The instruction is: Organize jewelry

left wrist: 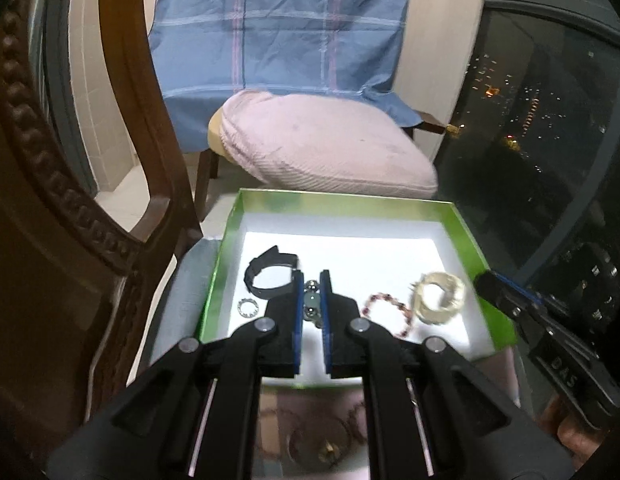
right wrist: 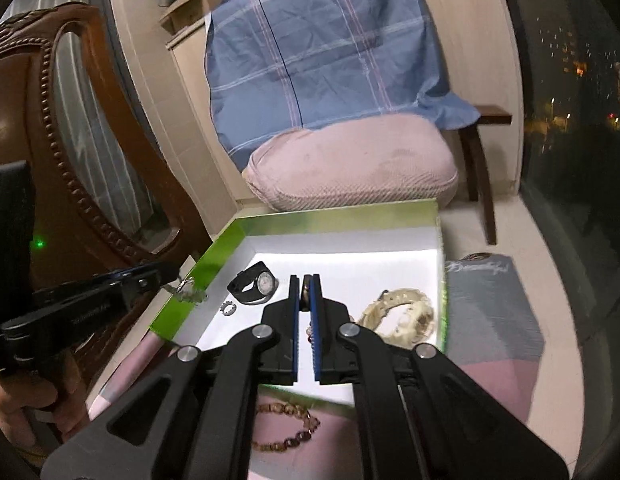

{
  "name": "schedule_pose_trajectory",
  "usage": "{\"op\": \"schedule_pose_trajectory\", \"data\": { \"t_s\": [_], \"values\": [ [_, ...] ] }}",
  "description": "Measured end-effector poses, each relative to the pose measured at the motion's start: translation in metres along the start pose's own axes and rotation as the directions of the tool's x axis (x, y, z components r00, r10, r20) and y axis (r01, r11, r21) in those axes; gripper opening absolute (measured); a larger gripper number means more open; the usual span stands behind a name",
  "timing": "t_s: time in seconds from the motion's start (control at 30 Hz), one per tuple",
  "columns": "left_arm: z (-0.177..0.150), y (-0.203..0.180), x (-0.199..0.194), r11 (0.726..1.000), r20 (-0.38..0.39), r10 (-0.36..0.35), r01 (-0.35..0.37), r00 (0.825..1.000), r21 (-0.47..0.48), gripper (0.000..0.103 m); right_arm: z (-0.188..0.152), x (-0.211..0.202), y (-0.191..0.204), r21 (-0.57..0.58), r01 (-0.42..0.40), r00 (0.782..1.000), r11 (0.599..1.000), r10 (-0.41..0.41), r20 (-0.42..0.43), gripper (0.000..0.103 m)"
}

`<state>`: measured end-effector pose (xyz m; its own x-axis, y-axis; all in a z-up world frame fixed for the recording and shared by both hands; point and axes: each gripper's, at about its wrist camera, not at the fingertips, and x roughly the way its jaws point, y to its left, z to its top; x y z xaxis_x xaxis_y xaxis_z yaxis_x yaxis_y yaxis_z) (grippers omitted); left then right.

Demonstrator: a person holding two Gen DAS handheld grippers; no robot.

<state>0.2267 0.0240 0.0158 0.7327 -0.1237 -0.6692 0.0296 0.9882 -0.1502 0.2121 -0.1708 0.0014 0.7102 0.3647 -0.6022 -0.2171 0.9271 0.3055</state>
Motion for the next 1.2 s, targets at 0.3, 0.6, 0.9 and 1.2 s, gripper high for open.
{"op": "schedule_pose_trajectory", "data": {
  "t_s": [0.3, 0.6, 0.9, 1.2],
  "values": [
    [0.002, 0.020, -0.005, 0.997, 0.071, 0.040, -0.036, 0.997, -0.066, 0.089, 0.005, -0.006, -0.003, 0.058, -0.002, 0.997, 0.998, -0.003, 0.079, 0.081],
    [-0.023, 0.026, -0.104, 1.000, 0.214, -0.003, 0.009, 0.977, -0.026, 0.094, 0.004, -0.099, -0.018, 0.089, -0.044, 0.967, 0.995, 0.020, 0.253, 0.081],
    [-0.107, 0.016, -0.156, 0.999, 0.207, 0.001, -0.012, 0.978, 0.050, 0.095, -0.066, -0.154, 0.029, -0.023, 0.058, 0.981, 0.998, -0.053, 0.185, 0.081],
    [-0.156, 0.002, -0.141, 0.994, 0.073, 0.017, -0.024, 0.997, 0.107, 0.095, -0.118, -0.156, 0.062, -0.136, 0.104, 0.992, 0.985, -0.093, 0.087, 0.081]
  ]
}}
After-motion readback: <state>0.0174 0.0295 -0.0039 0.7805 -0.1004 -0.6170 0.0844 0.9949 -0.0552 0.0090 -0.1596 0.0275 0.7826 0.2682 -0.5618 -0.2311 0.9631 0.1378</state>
